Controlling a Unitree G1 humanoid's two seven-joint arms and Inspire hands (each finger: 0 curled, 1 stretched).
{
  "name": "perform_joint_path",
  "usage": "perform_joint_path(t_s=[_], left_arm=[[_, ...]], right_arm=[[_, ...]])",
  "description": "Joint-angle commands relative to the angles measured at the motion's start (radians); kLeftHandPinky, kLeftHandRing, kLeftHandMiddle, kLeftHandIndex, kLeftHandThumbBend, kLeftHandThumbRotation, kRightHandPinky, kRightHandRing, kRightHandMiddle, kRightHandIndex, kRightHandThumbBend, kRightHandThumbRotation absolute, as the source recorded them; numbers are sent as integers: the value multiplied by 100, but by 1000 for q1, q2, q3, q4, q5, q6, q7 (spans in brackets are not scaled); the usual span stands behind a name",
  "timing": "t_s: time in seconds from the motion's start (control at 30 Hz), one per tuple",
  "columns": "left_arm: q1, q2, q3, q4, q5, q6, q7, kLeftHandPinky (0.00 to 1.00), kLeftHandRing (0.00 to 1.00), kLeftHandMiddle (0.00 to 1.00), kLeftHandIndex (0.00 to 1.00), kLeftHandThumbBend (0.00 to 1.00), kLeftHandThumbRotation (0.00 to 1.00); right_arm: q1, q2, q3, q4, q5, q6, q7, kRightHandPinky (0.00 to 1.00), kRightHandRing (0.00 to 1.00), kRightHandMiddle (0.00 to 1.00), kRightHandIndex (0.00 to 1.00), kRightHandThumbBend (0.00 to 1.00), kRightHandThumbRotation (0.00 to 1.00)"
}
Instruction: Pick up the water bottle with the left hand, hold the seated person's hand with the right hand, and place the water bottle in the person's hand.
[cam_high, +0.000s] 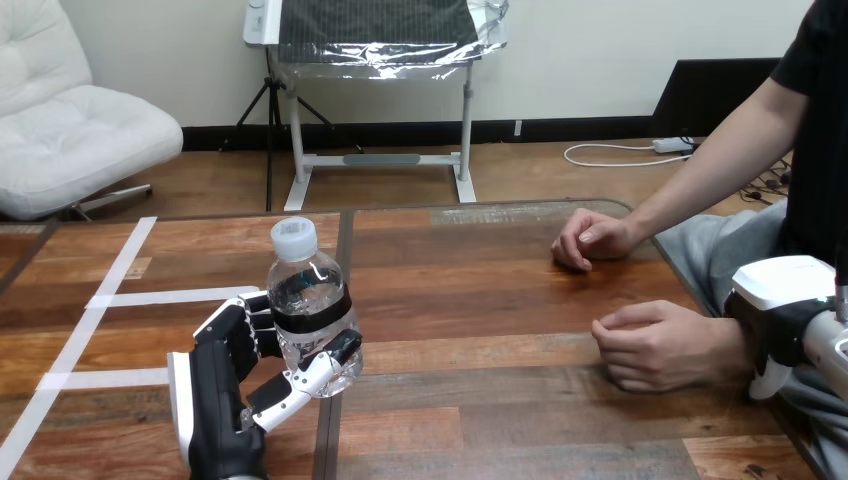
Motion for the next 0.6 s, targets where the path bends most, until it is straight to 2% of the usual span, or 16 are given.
perform_joint_path(t_s=[0.0,0.13,0.33,0.57], left_arm=[[-50,-14,-4,-58,14,-19,6,45,43,44,49,62,0],[-52,-14,-6,-58,20,-15,10,45,43,44,49,62,0],[-57,-15,-8,-60,30,-9,16,44,43,44,49,62,0],[-60,-21,-12,-67,23,4,13,44,42,44,50,61,0]], right_arm=[[28,48,8,-10,31,5,37,19,30,44,66,66,0],[2,55,19,9,27,24,60,18,29,44,68,66,0],[-21,44,21,25,33,-17,56,17,27,43,76,66,0],[-31,31,19,12,20,-27,25,17,27,42,74,66,0]])
